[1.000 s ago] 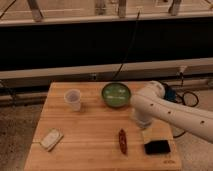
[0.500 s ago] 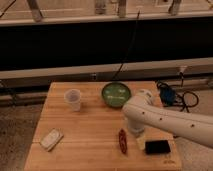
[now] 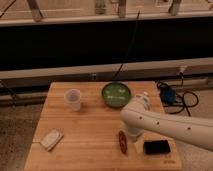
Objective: Place the pepper in the ceramic cup
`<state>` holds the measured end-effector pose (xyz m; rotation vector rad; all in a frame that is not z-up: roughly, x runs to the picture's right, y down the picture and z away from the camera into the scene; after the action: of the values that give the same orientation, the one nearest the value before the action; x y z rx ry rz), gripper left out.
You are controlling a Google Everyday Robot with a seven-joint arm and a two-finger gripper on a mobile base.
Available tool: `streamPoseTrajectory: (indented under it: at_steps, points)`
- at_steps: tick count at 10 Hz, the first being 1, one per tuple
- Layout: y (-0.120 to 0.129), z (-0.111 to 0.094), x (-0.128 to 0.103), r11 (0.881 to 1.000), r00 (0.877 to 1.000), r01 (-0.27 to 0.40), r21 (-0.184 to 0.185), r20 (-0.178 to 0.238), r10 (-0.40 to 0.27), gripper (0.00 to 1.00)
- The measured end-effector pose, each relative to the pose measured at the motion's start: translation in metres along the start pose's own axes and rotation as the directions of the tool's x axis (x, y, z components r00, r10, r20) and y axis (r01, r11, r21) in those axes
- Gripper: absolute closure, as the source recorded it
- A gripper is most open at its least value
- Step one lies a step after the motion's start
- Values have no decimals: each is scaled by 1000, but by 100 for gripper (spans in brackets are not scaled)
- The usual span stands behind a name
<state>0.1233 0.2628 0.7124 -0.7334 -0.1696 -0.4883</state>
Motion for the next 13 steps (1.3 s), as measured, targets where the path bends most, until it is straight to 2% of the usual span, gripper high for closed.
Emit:
streamPoseTrajectory:
  at_steps: [8,13]
  points:
    - [3,25,-5,1000,999,22,22,45,-23,20]
    - [5,38,-7,999,998,39,18,56,-40,20]
